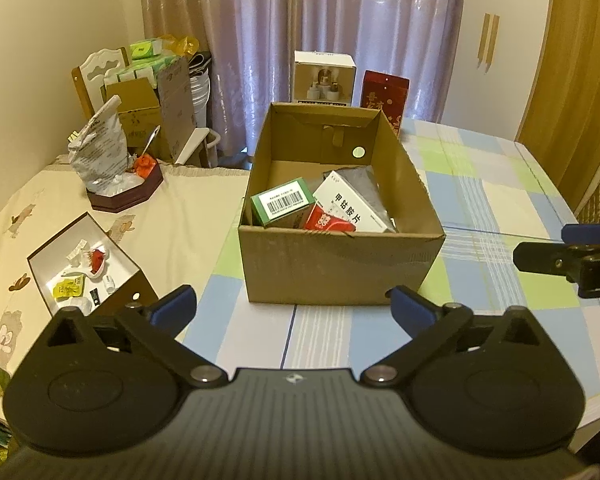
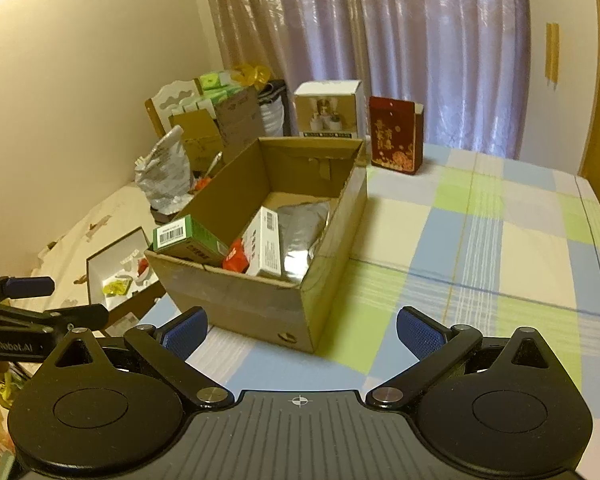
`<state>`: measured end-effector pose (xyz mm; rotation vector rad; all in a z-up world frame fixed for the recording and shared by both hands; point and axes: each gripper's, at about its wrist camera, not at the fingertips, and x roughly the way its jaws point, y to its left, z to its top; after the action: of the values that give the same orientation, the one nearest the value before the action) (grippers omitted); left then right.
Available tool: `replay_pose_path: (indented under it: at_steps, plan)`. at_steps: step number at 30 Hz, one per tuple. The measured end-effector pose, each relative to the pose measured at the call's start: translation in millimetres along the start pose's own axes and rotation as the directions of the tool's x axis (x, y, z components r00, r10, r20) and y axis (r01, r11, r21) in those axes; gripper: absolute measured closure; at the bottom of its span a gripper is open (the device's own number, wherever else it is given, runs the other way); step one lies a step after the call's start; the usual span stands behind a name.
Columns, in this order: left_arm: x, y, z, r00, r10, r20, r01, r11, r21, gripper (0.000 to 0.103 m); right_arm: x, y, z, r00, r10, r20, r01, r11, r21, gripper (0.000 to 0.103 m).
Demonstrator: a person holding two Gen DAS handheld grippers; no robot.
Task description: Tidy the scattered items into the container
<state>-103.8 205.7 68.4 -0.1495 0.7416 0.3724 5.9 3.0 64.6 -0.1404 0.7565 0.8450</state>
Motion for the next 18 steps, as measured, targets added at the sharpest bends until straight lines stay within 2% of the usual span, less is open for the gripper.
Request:
replay_pose_path:
  at_steps: [5,11,18]
  plan:
    - [-4.5,-5.1,-2.3,1.0,0.001,0.002,-0.001,1.0,0.0,0.001,-5.1,11.3,-5.4,0.999,-0.02,-0.033,0.02,1.0,0.008,0.0]
    - [-14.3,-10.6,-5.1,0.999,-0.036,0.0,0.036,0.999,-0.023,0.001,-12.7,18.1,-9.2,0.997,-0.061,-0.037,0.061,0.998,0.01,0.0]
    - [-22.9,-15.1,-6.1,1.0,0.0,-0.011,0.0,1.0,-0.027,0.001,-20.6,20.3,-16.3,0.996,-0.081,-0.042,0.081,0.997,0.0,0.0]
